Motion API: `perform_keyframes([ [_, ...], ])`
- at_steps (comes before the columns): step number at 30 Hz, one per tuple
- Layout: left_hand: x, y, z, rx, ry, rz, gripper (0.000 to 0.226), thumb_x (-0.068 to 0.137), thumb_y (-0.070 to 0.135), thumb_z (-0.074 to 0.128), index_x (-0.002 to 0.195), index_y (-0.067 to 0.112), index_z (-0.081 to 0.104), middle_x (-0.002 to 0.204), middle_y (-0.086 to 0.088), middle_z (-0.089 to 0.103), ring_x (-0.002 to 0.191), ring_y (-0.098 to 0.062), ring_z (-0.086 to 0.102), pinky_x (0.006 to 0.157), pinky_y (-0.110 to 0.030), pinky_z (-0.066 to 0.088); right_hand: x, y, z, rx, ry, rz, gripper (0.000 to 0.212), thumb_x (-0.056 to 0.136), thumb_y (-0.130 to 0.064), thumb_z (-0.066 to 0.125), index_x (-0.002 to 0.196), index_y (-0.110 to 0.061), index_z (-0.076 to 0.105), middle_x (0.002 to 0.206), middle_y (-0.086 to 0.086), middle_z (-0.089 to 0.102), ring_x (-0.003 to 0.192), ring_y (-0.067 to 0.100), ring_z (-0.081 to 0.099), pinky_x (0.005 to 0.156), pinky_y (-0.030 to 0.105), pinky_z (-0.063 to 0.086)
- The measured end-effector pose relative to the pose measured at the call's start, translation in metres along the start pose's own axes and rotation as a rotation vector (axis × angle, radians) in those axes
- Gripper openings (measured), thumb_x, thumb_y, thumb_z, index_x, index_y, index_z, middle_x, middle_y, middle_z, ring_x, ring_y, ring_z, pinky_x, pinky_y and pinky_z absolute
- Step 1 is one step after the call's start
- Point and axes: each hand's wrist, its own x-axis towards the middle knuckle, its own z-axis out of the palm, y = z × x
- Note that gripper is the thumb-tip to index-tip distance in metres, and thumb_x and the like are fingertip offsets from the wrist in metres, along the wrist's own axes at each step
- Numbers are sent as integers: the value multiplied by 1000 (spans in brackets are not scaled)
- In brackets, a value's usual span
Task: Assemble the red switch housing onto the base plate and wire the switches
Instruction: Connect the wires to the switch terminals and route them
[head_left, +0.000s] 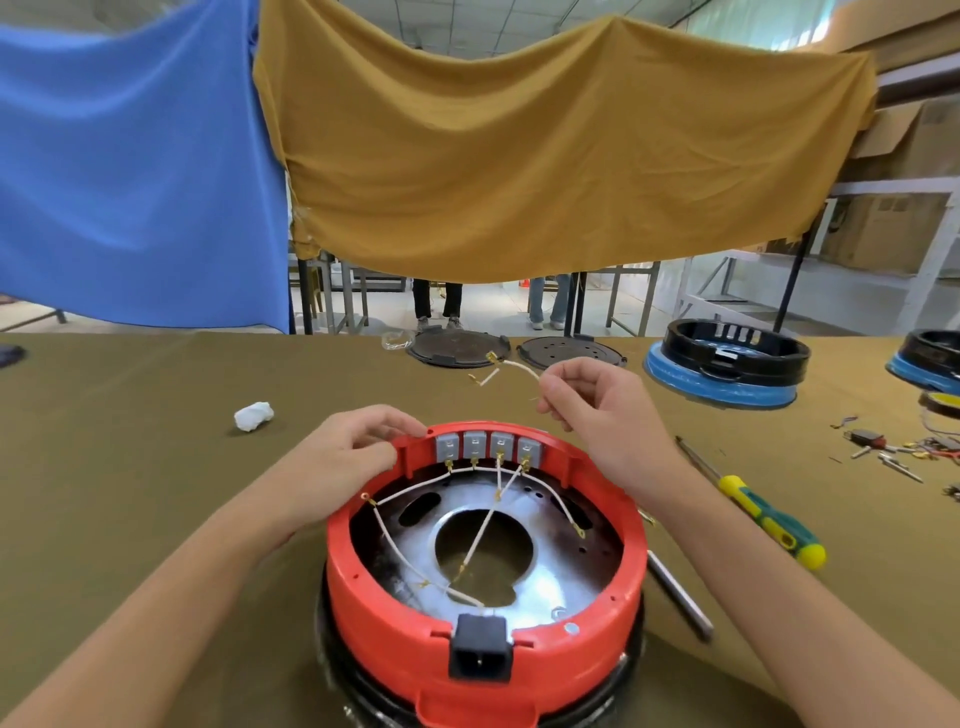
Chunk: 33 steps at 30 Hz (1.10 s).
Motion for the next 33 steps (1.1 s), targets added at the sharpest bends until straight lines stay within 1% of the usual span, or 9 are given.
perform_keyframes([
  [4,-4,10,-2,29,193,142,8,90,37,67,87,35,74,97,10,70,92,-4,66,79,-23,49,-12,-14,7,-358,-12,-358,5,93,-17,64,93,-14,68,79,-11,66,73,6,59,70,22,50],
  [8,-11,24,8,-119,113,202,25,85,50,65,94,29,75,93,4,75,90,-11,70,80,-24,55,-19,-22,13,-589,57,-798,9,92,-14,63,89,-8,70,78,-7,61,73,6,48,63,21,45],
  [12,-12,26,12,-170,113,226,28,81,47,65,99,28,74,94,6,76,92,-9,72,84,-23,56,-21,-24,14,-611,53,-907,8,91,-10,69,85,-7,72,74,-2,65,68,15,55,53,30,48],
  [17,-12,25,9,-260,125,246,18,88,31,67,101,23,76,94,3,77,91,-11,72,84,-26,53,-23,-25,14,-564,-107,-774,3,88,-14,72,86,-13,73,72,-6,65,66,14,59,55,39,52],
  [22,-12,24,8,-186,102,314,15,93,21,66,97,30,76,90,0,76,87,-18,71,83,-29,56,-25,-22,13,-342,-257,-504,16,89,-35,69,94,-20,75,77,-8,70,71,10,65,66,34,54],
  [24,-13,25,7,-162,60,341,15,93,19,66,97,29,76,90,1,75,86,-16,71,82,-26,56,-24,-22,12,-221,-210,-437,12,90,-30,71,98,-23,74,80,-10,72,75,11,68,66,34,55],
  [28,-14,26,10,-115,-4,397,12,91,23,68,99,27,76,89,3,72,82,-16,70,79,-30,57,-23,-26,13,4,-221,-269,26,86,-30,73,110,-19,71,85,-2,73,78,19,68,66,45,58],
  [31,-15,27,11,-133,-21,419,17,86,26,71,102,32,73,90,-3,73,82,-26,70,79,-41,58,-24,-28,15,36,-248,-231,14,87,-21,74,100,-15,74,84,2,73,78,23,68,67,50,58],
  [33,-14,26,11,-162,-2,432,22,83,27,74,104,31,70,87,-4,72,79,-23,69,78,-36,58,-23,-28,14,81,-269,-201,7,88,-13,73,94,-10,73,80,6,72,72,18,67,63,43,59],
])
